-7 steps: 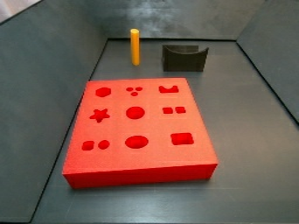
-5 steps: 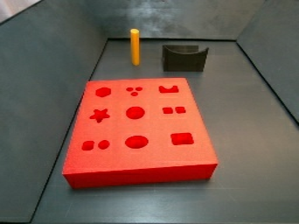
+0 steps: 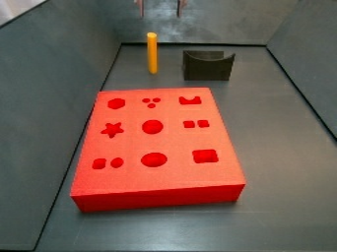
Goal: Pick up the oval object. Move up. Move to above the board. Insert the oval object.
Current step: Pick up the oval object.
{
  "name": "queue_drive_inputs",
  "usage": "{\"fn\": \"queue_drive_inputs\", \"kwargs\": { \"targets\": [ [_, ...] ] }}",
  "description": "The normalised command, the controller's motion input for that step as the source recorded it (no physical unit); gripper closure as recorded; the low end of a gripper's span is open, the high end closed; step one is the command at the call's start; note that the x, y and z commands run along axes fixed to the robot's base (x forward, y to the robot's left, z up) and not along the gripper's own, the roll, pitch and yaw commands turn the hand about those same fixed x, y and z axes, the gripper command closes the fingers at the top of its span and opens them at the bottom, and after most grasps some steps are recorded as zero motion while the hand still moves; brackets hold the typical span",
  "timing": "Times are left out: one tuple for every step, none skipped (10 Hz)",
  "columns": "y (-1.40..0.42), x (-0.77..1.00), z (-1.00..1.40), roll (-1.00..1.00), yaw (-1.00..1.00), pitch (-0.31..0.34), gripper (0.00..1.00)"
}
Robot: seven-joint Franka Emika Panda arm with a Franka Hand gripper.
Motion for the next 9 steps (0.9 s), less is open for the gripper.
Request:
{"fn": "queue_drive_inputs", "kwargs": {
  "targets": [
    [-0.16,-0.14,-0.91,0.00,0.40,0.030,0.00],
    [-0.09,-0.23,-0.80,0.00,0.21,0.000,0.00],
    [0.00,-0.27,-0.77,0.00,0.15,-0.029,0.00],
    [0.00,-0.08,-0.51,-0.08,0.04,-0.020,0.00],
    [0.00,0.00,0.00,-0.07,-0.02,0.000,0.00],
    [0.00,0.00,-0.05,-0.05,0.00,0.000,0.00],
    [-0.04,-0.07,-0.19,0.00,-0.06,0.000,0.00],
    [0.00,-0.19,-0.11,-0.07,-0.09,-0.059,0.00],
    [0.00,-0.19,-0.01,-0.12,-0.06,-0.104,0.00]
  ]
}}
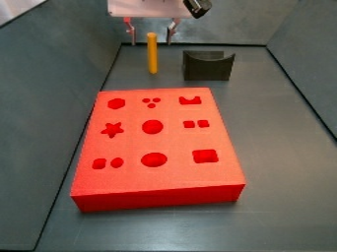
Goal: Pick up the oval object. Move up. Move to above the board. Insert the oval object.
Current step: Pick up the oval object.
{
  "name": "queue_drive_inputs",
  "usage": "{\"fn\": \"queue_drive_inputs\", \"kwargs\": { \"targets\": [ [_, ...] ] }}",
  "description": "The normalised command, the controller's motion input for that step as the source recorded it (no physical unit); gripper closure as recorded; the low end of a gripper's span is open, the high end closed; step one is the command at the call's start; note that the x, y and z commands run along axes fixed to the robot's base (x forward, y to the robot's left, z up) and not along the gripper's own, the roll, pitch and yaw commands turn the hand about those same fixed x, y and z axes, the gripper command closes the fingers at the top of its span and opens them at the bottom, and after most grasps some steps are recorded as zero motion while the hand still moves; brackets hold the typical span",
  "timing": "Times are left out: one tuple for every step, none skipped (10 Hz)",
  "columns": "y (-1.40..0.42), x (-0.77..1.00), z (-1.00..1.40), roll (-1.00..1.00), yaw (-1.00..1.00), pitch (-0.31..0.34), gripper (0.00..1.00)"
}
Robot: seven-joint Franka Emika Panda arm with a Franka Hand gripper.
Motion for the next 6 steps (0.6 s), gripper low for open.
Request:
{"fn": "queue_drive_inputs", "kwargs": {
  "targets": [
    [0.00,-0.11,0.00,-0.14,0.00,-0.164,0.00],
    [0.00,-0.11,0.00,-0.29,0.00,-0.259,0.00],
    [0.00,-0.24,-0.11,-0.35,0.00,-0.330,0.00],
    [0.00,-0.15,-0.14,-0.32,-0.03,-0.294,0.00],
    [0.00,0.00,-0.01,-0.26,-0.05,-0.203,0.00],
    [0.00,0.00,0.00,-0.16,-0.11,-0.107,0.00]
  ]
}}
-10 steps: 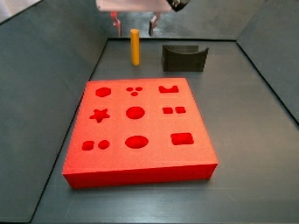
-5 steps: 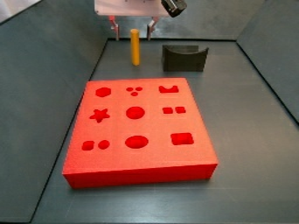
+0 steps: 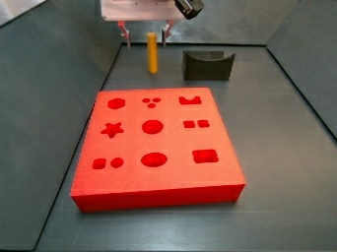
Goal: Pick up the oval object. Move up. Move to above the board. Insert the oval object.
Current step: Pick up the oval object.
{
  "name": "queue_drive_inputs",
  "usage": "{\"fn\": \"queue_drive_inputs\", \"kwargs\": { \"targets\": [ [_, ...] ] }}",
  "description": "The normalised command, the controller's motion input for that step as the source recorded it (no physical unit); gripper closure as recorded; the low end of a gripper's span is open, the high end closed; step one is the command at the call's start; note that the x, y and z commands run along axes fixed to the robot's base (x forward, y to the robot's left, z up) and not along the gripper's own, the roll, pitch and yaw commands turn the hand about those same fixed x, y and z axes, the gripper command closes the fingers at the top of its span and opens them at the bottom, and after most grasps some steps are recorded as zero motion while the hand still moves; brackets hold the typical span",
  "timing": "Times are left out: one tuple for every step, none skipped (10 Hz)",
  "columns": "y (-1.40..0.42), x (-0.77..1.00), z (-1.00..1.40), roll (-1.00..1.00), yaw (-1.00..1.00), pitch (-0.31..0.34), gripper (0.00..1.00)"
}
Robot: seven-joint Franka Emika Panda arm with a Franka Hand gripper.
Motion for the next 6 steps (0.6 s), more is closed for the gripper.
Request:
{"fn": "queue_drive_inputs", "kwargs": {
  "targets": [
    [0.00,0.00,0.00,0.00,0.00,0.000,1.00],
    [-0.46,0.00,-0.34,-0.06,0.00,-0.047,1.00],
    [0.00,0.00,0.00,0.00,0.00,0.000,1.00],
    [0.00,0.00,0.00,0.00,0.00,0.000,1.00],
    [0.00,0.00,0.00,0.00,0.00,0.000,1.00],
    [0.00,0.00,0.00,0.00,0.00,0.000,1.00]
  ]
}}
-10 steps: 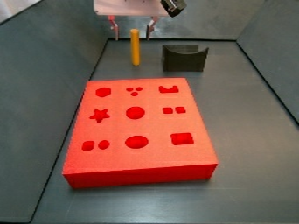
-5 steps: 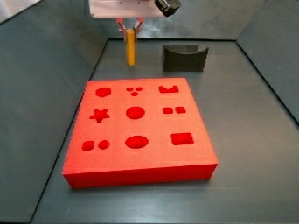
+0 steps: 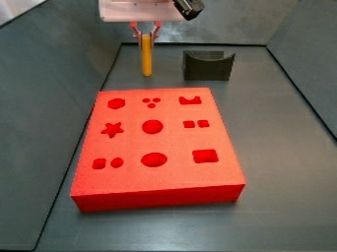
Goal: Pick up the oval object. Move up. Move to above the board. Insert the oval object.
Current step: Pick up the oval object, then move up.
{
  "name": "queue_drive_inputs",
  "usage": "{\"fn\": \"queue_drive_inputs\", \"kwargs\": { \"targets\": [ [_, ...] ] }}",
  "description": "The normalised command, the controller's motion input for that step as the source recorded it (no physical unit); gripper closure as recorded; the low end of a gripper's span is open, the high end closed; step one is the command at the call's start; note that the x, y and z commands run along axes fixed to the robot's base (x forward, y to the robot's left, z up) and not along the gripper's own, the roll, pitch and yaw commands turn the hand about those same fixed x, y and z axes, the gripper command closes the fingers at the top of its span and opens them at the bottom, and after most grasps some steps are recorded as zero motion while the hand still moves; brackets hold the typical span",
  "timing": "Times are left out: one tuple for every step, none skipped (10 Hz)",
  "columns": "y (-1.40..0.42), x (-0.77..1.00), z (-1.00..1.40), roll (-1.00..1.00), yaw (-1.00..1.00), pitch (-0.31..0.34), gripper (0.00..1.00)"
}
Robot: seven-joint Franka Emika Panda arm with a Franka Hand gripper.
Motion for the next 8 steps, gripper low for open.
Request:
{"fn": "queue_drive_inputs", "kwargs": {
  "targets": [
    [0.00,0.00,0.00,0.00,0.00,0.000,1.00],
    [0.00,0.00,0.00,0.00,0.00,0.000,1.00],
    [0.00,0.00,0.00,0.00,0.00,0.000,1.00],
    [0.00,0.00,0.00,0.00,0.00,0.000,1.00],
    [0.00,0.00,0.00,0.00,0.00,0.000,1.00],
    [0.00,0.00,0.00,0.00,0.00,0.000,1.00],
    [0.00,0.00,0.00,0.00,0.00,0.000,1.00],
    [0.00,0.00,0.83,0.00,0.00,0.000,1.00]
  ]
}}
